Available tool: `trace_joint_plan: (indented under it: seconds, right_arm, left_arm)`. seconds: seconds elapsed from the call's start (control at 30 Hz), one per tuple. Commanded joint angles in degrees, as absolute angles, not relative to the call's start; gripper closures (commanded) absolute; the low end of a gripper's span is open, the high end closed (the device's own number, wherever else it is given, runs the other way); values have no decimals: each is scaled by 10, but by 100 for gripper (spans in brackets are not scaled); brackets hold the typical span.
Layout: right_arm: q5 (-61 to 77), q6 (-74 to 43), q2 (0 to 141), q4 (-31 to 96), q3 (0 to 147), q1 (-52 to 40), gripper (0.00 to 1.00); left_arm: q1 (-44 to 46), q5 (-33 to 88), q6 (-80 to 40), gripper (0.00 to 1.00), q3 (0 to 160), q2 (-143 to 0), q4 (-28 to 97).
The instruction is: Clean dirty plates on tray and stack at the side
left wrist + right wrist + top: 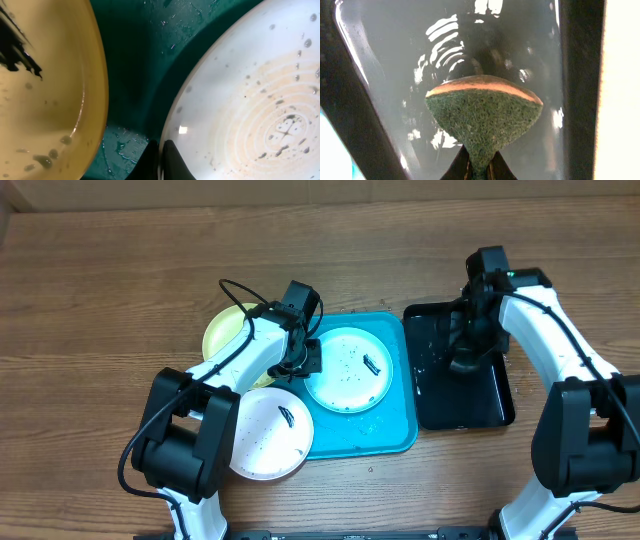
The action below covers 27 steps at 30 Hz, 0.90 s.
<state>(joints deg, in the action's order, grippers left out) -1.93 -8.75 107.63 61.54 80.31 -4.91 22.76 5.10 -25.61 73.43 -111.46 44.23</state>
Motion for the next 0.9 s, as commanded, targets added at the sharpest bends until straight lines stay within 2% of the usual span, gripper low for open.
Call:
trace_joint_plan:
  seconds: [0.0, 0.1, 0.3, 0.67, 0.77, 0.83, 0.87]
  right_arm:
    - [-7, -86, 1074, 586, 764, -48, 96]
    - [3, -86, 1072, 599, 771, -48, 96]
    - [52, -86, 1070, 705, 876, -51, 96]
    - [55, -86, 1070, 744, 931, -55, 96]
    - [55, -77, 1070, 761, 935, -55, 96]
    - [52, -70, 1070, 768, 935, -55, 96]
    - [50, -70, 1070, 771, 935, -55, 96]
  left_arm:
    - [225, 41, -260, 96, 730, -1121, 447]
    - [225, 41, -260, 96, 730, -1121, 458]
    - [225, 41, -260, 96, 730, -1121, 468]
    - [225, 40, -241, 96, 730, -1121, 417]
    - [225, 41, -243, 81, 730, -1121, 422]
    - [226, 41, -251, 80, 730, -1121, 433]
    - [226, 41, -257, 85, 730, -1121, 438]
